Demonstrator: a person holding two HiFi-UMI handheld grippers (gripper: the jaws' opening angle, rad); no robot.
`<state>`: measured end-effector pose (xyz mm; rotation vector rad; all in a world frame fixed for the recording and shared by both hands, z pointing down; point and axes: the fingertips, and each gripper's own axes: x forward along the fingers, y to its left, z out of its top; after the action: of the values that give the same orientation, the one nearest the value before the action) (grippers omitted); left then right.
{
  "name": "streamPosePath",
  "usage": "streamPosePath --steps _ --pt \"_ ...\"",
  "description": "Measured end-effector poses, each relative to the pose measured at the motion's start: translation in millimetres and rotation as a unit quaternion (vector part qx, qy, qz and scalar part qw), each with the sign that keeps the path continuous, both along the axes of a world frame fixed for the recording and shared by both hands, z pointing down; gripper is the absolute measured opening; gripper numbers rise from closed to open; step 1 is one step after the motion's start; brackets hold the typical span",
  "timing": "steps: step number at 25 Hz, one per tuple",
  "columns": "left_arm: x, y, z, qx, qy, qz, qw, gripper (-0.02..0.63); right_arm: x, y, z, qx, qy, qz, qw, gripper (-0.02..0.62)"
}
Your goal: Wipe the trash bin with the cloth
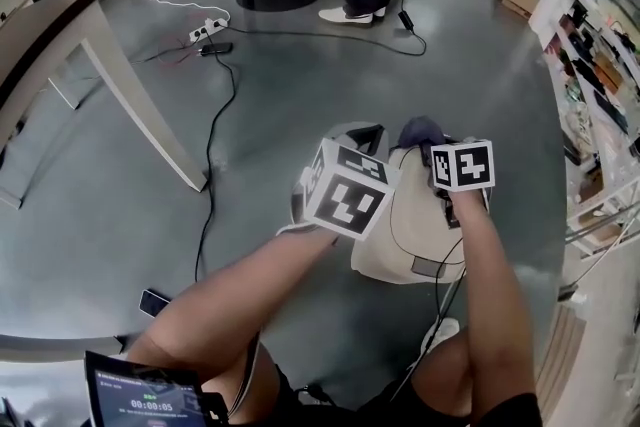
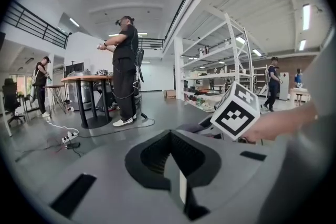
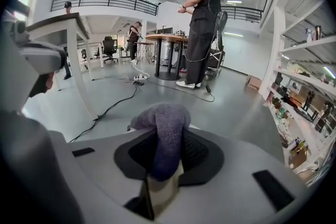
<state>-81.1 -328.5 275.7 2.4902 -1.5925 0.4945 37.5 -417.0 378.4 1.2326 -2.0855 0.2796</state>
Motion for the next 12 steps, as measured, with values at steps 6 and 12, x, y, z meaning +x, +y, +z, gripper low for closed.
streamPosePath --steps 6,12 --pt "-2.2 -0.1 1.6 -0.004 0.000 0.002 1.0000 -0.003 0.2 -0.4 1.5 -0.004 -0.001 -0.001 1.000 0.091" --pt "4.1 0.6 4.4 0.001 -0.020 0.014 0.9997 -0.003 6.3 0.6 -0.7 -0.001 0.004 0.002 1.000 0.089"
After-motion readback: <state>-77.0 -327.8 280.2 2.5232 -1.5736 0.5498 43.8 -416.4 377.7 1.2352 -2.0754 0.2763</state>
